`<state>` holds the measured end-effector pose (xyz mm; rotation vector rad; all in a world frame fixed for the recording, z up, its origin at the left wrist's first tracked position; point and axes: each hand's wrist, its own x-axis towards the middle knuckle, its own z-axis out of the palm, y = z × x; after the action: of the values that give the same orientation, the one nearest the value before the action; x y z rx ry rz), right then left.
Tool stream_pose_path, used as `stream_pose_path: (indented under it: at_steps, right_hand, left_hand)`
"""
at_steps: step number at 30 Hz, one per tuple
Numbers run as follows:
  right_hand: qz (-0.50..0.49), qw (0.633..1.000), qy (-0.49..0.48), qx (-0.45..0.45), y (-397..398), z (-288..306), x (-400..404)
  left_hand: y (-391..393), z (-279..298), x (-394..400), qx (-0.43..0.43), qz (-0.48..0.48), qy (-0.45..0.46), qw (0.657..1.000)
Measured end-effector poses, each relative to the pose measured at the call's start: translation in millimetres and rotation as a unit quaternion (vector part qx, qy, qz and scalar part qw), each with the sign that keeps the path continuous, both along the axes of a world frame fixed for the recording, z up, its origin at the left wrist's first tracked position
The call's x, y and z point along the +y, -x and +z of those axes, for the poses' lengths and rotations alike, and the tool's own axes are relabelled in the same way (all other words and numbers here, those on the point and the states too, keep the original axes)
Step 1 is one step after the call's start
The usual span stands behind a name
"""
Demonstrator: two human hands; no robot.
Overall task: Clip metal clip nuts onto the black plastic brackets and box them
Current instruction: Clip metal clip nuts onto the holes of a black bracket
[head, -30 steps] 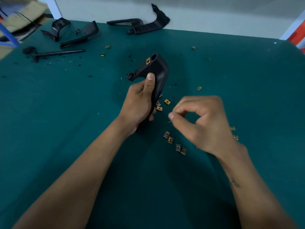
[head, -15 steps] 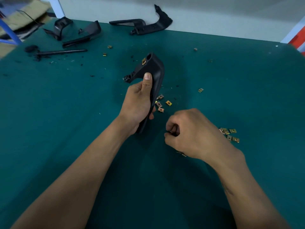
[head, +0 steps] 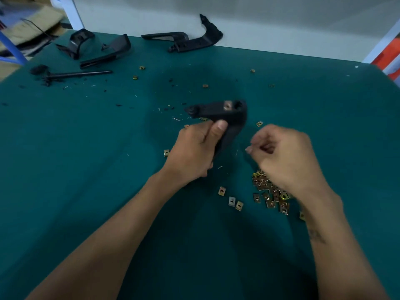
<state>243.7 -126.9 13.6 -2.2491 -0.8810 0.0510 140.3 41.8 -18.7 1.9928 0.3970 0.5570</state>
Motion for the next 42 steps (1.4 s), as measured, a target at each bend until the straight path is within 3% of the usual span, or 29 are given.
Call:
stream_pose_path:
  at_steps: [2,4,7,9,13,15,19,34,42]
  right_hand:
    - [-0.043,0.997,-0.063,0.03,-10.0,4.3,-9.1]
    - [-0.049,0.976,-0.19,0.094,-13.2,10.3,-12.7]
    - [0.018,0.877,-0.424,0.223,-8.7,20.1,-13.0]
    - [0.041,0.846,-0.472,0.246,-1.9,23.2,-8.3]
    - [0.03,0.891,-0.422,0.166,9.9,20.8,4.5]
    - [0.046,0.911,-0.385,0.14,12.5,18.0,6.4]
    - [0.052,0.914,-0.369,0.158,16.4,15.4,9.4]
    - [0.04,0.919,-0.359,0.157,16.7,13.5,12.9]
    - [0.045,0.942,-0.322,0.079,19.8,12.1,12.5]
  left_hand:
    - [1.3,-1.7,-7.1,0.0,-0.028,-0.099,0.995]
    - [2.5,-1.0,-10.4,-0.01,-0.034,-0.132,0.991]
    - [3.5,1.5,-11.3,-0.002,-0.026,-0.149,0.989]
    - [4.9,3.5,-16.1,0.024,-0.028,-0.193,0.981]
    - [7.4,3.1,-28.5,0.09,-0.027,-0.325,0.941]
    - [8.9,3.8,-31.3,0.095,-0.024,-0.346,0.933]
    - [11.2,6.1,-33.5,0.085,-0.019,-0.367,0.926]
    - [9.2,7.7,-33.0,0.107,-0.024,-0.35,0.93]
    - [9.0,7.6,-32.5,0.108,-0.028,-0.34,0.934]
